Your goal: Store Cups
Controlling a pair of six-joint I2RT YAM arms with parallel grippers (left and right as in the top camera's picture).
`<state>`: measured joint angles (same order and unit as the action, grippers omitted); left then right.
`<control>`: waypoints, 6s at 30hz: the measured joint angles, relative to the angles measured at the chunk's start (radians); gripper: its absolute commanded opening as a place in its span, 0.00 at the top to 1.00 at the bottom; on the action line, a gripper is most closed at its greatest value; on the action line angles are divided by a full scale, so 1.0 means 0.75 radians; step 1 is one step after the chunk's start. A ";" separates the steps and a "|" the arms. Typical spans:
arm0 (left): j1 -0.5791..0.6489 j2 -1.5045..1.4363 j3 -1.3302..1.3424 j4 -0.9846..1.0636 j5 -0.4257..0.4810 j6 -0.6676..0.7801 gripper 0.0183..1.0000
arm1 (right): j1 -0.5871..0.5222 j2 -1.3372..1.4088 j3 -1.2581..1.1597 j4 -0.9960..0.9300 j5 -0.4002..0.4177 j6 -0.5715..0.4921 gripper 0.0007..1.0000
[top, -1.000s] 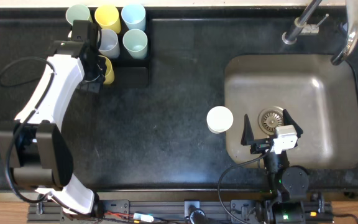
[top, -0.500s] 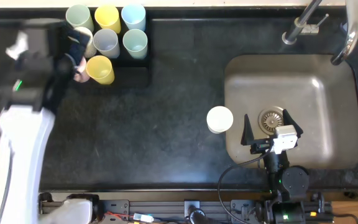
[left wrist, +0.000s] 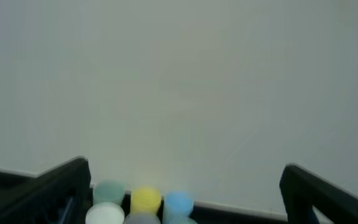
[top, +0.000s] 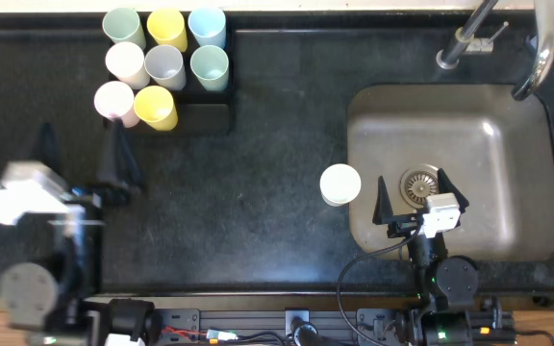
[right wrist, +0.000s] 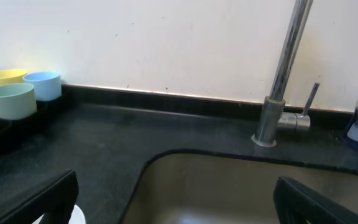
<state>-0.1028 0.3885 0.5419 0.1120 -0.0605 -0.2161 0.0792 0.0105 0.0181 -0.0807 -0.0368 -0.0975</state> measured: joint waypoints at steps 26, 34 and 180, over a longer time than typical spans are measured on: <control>0.045 -0.502 -0.711 -0.248 0.172 0.129 0.00 | 0.000 0.001 0.000 0.001 0.001 0.000 0.00; 0.045 -0.502 -0.711 -0.248 0.172 0.129 0.00 | 0.000 0.001 0.000 0.001 0.001 0.000 0.00; 0.045 -0.503 -0.711 -0.249 0.176 0.129 0.00 | 0.755 2.962 3.140 -1.671 -0.017 0.440 0.96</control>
<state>-0.0692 0.0113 0.0090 -0.0746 0.0715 -0.1196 0.6453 2.2318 2.3734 -1.3338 -0.0494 0.2325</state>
